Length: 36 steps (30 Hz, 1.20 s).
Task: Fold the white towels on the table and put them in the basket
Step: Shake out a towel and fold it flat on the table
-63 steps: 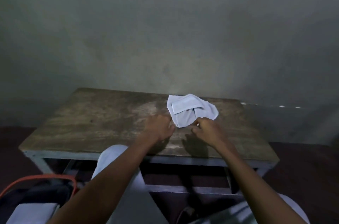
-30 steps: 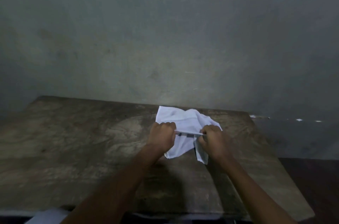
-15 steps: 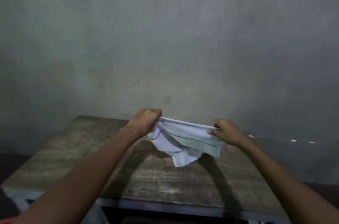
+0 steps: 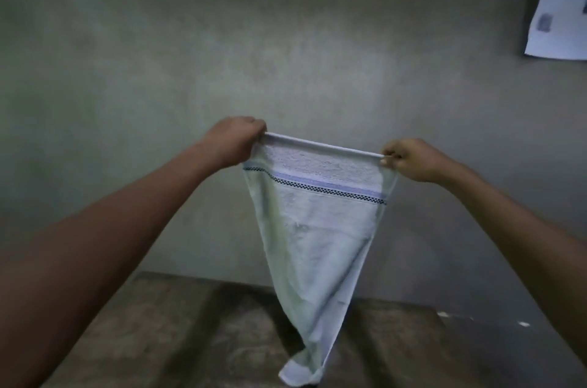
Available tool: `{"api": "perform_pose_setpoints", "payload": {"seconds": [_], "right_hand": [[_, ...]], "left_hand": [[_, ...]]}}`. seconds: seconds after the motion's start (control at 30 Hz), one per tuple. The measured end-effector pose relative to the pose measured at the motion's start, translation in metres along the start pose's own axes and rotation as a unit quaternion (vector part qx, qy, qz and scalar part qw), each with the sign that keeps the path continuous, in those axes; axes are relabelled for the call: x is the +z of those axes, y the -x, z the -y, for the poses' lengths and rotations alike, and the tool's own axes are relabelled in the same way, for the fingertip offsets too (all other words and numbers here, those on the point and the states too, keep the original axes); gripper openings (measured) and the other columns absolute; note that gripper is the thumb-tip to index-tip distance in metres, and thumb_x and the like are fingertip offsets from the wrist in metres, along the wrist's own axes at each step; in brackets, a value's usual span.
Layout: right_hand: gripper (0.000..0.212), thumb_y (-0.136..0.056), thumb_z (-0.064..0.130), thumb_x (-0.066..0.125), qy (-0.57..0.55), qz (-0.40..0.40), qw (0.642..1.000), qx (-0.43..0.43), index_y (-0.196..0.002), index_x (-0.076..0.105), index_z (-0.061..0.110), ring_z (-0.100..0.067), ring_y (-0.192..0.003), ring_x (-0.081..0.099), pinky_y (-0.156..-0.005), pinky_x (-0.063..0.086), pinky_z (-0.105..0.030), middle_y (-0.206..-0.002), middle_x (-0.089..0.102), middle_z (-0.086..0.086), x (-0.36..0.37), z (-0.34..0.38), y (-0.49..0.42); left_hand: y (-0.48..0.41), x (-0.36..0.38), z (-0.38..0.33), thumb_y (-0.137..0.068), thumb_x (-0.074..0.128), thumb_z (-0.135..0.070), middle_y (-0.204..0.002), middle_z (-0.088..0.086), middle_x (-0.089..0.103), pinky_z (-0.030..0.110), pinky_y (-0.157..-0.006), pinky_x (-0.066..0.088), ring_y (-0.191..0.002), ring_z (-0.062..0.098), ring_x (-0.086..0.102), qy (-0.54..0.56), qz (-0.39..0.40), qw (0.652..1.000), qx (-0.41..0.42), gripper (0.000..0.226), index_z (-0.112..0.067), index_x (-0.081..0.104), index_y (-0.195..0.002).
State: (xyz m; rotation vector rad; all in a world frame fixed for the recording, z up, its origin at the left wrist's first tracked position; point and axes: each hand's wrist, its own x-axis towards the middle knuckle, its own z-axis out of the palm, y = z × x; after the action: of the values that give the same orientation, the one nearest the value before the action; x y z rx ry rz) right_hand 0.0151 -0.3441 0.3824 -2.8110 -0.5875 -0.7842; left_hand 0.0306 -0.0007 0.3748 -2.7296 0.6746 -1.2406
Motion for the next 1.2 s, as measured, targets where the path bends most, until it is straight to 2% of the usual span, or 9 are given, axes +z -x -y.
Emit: {"api": "perform_pose_setpoints", "payload": {"seconds": [0.13,0.3,0.63,0.77,0.87,0.97,1.07,1.13,1.2], "right_hand": [[0.012,-0.090,0.013,0.059,0.017,-0.082,0.997,-0.005,-0.083,0.063,0.005,-0.031,-0.071,0.056,-0.061,0.038,-0.034,-0.075,0.061,-0.016,-0.025,0.000,-0.014],[0.008,-0.092,0.017,0.055,0.022,-0.177,0.984,-0.009,-0.094,0.062,0.018,-0.026,-0.071,0.055,-0.066,0.049,-0.037,-0.078,0.060,-0.004,-0.048,0.008,-0.013],[0.024,-0.089,0.008,0.055,0.004,-0.141,0.990,0.009,-0.072,0.053,0.025,-0.026,-0.069,0.064,-0.069,0.053,-0.036,-0.066,0.060,0.002,-0.089,0.010,-0.021],[0.016,-0.093,0.008,0.053,0.021,0.118,0.993,0.011,-0.078,0.054,0.014,-0.020,-0.073,0.070,-0.069,0.046,-0.028,-0.073,0.066,-0.002,-0.082,0.018,-0.010],[0.018,-0.095,0.009,0.052,-0.003,0.010,1.000,0.000,-0.078,0.055,0.017,-0.018,-0.070,0.069,-0.065,0.048,-0.028,-0.074,0.065,-0.002,-0.077,0.016,-0.005],[0.014,-0.094,0.010,0.054,-0.087,0.088,0.992,0.015,-0.081,0.058,0.012,-0.018,-0.074,0.070,-0.067,0.046,-0.027,-0.079,0.068,-0.005,-0.084,0.011,0.003],[0.008,-0.093,0.009,0.056,-0.186,0.149,0.970,0.045,-0.087,0.061,0.008,-0.016,-0.079,0.068,-0.078,0.048,-0.031,-0.084,0.069,-0.007,-0.094,0.003,0.006],[0.006,-0.091,0.007,0.057,-0.249,0.145,0.956,0.056,-0.087,0.061,0.006,-0.015,-0.075,0.065,-0.079,0.048,-0.031,-0.081,0.066,-0.008,-0.103,-0.003,0.002],[0.005,-0.089,0.007,0.058,-0.294,0.138,0.944,0.061,-0.085,0.060,0.006,-0.014,-0.072,0.060,-0.078,0.047,-0.030,-0.078,0.062,-0.008,-0.110,-0.005,-0.003]], "left_hand": [[-0.013,-0.028,0.007,-0.081,0.054,-0.003,-0.103,0.019,0.064,0.039,-0.071,0.045,-0.092,0.037,0.060,-0.023,-0.012,0.999,-0.034,0.024,-0.009,0.058,-0.103],[-0.016,-0.048,0.016,-0.078,0.054,0.001,-0.100,0.025,0.062,0.043,-0.073,0.046,-0.092,0.041,0.058,0.022,-0.086,0.991,-0.100,0.026,-0.002,0.058,-0.103],[-0.024,-0.067,0.027,-0.086,0.061,-0.006,-0.091,0.022,0.068,0.033,-0.069,0.042,-0.088,0.035,0.062,0.074,-0.106,0.989,-0.065,0.013,0.001,0.067,-0.095],[-0.018,-0.065,0.030,-0.080,0.056,0.007,-0.094,0.023,0.068,0.029,-0.069,0.038,-0.088,0.036,0.062,0.052,-0.055,0.996,-0.044,0.019,0.003,0.066,-0.096],[-0.009,-0.061,0.027,-0.078,0.055,0.009,-0.093,0.023,0.068,0.026,-0.066,0.032,-0.087,0.035,0.062,0.057,-0.025,0.997,-0.041,0.021,0.004,0.067,-0.094],[-0.007,-0.066,0.031,-0.079,0.062,0.005,-0.087,0.019,0.069,0.025,-0.064,0.037,-0.082,0.031,0.063,0.131,-0.007,0.990,-0.061,0.016,0.001,0.070,-0.092],[-0.006,-0.087,0.039,-0.082,0.066,-0.003,-0.085,0.012,0.068,0.015,-0.063,0.050,-0.077,0.018,0.062,0.419,0.102,0.894,-0.119,0.008,-0.001,0.068,-0.090],[-0.007,-0.098,0.049,-0.069,0.079,-0.021,-0.084,0.008,0.071,0.014,-0.065,0.053,-0.077,0.016,0.065,0.538,0.136,0.820,-0.139,0.028,-0.002,0.070,-0.088],[-0.011,-0.100,0.059,-0.041,0.092,-0.040,-0.082,0.005,0.073,0.016,-0.065,0.054,-0.075,0.011,0.068,0.570,0.147,0.796,-0.140,0.058,-0.004,0.073,-0.082]]}}
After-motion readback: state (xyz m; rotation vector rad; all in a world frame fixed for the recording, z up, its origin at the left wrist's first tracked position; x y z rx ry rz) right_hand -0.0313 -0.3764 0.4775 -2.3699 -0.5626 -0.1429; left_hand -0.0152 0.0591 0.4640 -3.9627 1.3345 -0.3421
